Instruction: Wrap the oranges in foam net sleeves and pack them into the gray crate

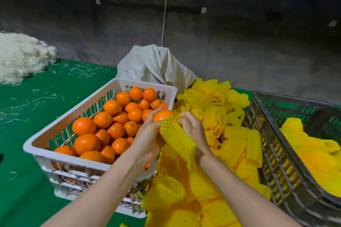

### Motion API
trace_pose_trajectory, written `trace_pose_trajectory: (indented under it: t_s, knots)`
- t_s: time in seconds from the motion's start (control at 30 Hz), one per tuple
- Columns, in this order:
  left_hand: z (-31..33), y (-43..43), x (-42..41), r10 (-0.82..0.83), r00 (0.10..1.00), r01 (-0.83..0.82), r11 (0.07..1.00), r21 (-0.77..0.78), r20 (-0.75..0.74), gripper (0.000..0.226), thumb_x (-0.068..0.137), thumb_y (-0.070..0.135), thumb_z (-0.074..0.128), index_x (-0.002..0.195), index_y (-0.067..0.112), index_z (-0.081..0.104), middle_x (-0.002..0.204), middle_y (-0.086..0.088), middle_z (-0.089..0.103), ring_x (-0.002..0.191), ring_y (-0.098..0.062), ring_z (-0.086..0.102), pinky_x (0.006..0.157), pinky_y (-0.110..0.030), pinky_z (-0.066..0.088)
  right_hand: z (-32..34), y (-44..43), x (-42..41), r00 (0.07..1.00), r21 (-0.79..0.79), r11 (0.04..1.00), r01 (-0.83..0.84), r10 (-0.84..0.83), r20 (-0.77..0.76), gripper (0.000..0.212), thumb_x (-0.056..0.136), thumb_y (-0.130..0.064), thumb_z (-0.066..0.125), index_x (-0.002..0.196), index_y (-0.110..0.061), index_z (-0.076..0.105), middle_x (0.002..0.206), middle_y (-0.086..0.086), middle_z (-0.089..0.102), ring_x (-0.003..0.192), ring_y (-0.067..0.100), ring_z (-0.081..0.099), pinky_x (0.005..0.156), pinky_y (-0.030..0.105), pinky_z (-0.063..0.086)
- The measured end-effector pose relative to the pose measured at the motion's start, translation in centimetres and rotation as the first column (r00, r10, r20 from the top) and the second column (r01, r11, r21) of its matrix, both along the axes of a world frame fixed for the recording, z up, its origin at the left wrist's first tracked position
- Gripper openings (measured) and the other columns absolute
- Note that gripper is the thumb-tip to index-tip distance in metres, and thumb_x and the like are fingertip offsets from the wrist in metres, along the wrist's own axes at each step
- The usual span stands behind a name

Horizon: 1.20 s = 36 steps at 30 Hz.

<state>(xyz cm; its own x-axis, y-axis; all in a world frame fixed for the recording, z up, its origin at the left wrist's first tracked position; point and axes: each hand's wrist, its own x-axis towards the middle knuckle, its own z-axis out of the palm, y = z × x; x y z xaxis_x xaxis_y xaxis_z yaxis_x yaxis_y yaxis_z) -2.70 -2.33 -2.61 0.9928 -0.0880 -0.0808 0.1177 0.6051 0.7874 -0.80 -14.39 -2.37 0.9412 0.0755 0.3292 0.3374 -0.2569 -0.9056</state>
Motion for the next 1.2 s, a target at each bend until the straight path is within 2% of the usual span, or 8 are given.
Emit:
trace_pose_trajectory:
  t_s: [0.1, 0.27, 0.33, 0.43, 0.57, 0.67, 0.97, 1.2]
  knots:
    - [0.1, -0.4, -0.7, -0.116, 0.992, 0.117, 0.993, -0.024, 0.039, 0.041, 0.074, 0.027, 0.069, 0.113, 0.018, 0.059, 0.104, -0.009, 0.068, 0.089, -0.024, 0.07, 0.065, -0.035, 0.058, 0.1, -0.8, 0.3, 0.996, 0.004, 0.996, 0.085, -0.085, 0.024, 0.022, 0.091, 0.002, 0.043, 0.071, -0.006, 0.045, 0.062, 0.0, 0.037, 0.061, 0.011, 0.036, 0.057, 0.03, 0.028]
    - [-0.1, -0.1, -1.1, -0.133, 0.986, 0.116, 0.981, 0.155, 0.1, 0.068, 0.071, 0.007, 0.077, 0.132, 0.017, 0.049, 0.118, -0.013, 0.065, 0.1, -0.029, 0.067, 0.071, -0.034, 0.057, 0.1, -1.2, -0.7, 0.982, 0.043, 0.982, 0.184, -0.185, 0.022, 0.026, 0.093, -0.009, 0.044, 0.068, -0.014, 0.039, 0.064, -0.003, 0.041, 0.064, 0.015, 0.037, 0.06, 0.034, 0.031]
    - [-0.1, -0.8, -1.4, -0.044, 0.997, 0.037, 0.993, 0.112, 0.063, 0.068, 0.07, 0.023, 0.075, 0.132, 0.014, 0.049, 0.105, -0.01, 0.066, 0.084, -0.024, 0.067, 0.063, -0.03, 0.053, 0.1, -1.0, -1.4, 0.974, 0.067, 0.974, 0.218, -0.221, 0.054, 0.028, 0.096, -0.018, 0.045, 0.069, -0.017, 0.04, 0.064, -0.006, 0.044, 0.061, 0.01, 0.04, 0.061, 0.036, 0.033]
    - [-0.6, -2.6, -1.2, 0.007, 1.0, -0.008, 0.996, -0.083, -0.01, 0.059, 0.08, 0.042, 0.062, 0.13, 0.011, 0.053, 0.111, -0.017, 0.062, 0.098, -0.027, 0.063, 0.086, -0.039, 0.049, -0.4, -0.1, -2.4, 0.959, 0.059, 0.967, 0.249, -0.254, 0.122, 0.031, 0.095, -0.032, 0.048, 0.069, -0.02, 0.037, 0.059, -0.008, 0.042, 0.056, 0.003, 0.039, 0.061, 0.038, 0.032]
    - [-0.4, -3.4, -0.8, 0.017, 0.996, -0.025, 0.995, -0.093, -0.083, 0.043, 0.076, 0.053, 0.059, 0.09, 0.013, 0.071, 0.076, -0.008, 0.071, 0.071, -0.021, 0.068, 0.079, -0.039, 0.051, -0.8, 0.0, -2.8, 0.933, 0.035, 0.954, 0.298, -0.298, 0.202, 0.037, 0.095, -0.029, 0.049, 0.062, -0.026, 0.032, 0.052, -0.009, 0.037, 0.052, -0.001, 0.043, 0.053, 0.03, 0.024]
    - [-0.5, -3.5, -0.8, -0.084, 0.993, 0.073, 0.99, -0.123, -0.088, 0.046, 0.069, 0.052, 0.06, 0.084, 0.012, 0.078, 0.088, -0.011, 0.073, 0.077, -0.022, 0.071, 0.077, -0.037, 0.053, 0.0, -1.1, -2.1, 0.931, 0.089, 0.948, 0.305, -0.316, 0.181, 0.043, 0.096, -0.023, 0.049, 0.057, -0.021, 0.03, 0.051, -0.007, 0.032, 0.05, 0.006, 0.038, 0.053, 0.028, 0.021]
    - [-0.7, -3.9, -1.1, -0.095, 0.995, 0.088, 0.987, -0.133, -0.044, 0.033, 0.069, 0.045, 0.061, 0.064, 0.016, 0.078, 0.071, -0.006, 0.073, 0.063, -0.021, 0.071, 0.053, -0.031, 0.055, -0.1, -2.8, -1.4, 0.994, 0.254, 0.961, 0.11, -0.111, -0.007, 0.049, 0.093, -0.025, 0.056, 0.052, -0.019, 0.028, 0.049, -0.006, 0.025, 0.045, 0.004, 0.023, 0.044, 0.022, 0.02]
    - [-0.6, -4.3, -0.5, 0.07, 0.985, -0.072, 0.997, -0.006, -0.16, 0.029, 0.089, 0.044, 0.056, 0.079, 0.02, 0.069, 0.066, -0.005, 0.07, 0.057, -0.018, 0.068, 0.053, -0.03, 0.053, 0.2, -4.1, -1.3, 0.927, 0.301, 0.946, -0.117, 0.213, -0.31, 0.043, 0.094, -0.051, 0.037, 0.09, -0.027, 0.073, 0.097, 0.001, 0.072, 0.097, 0.019, 0.065, 0.08, 0.031, 0.054]
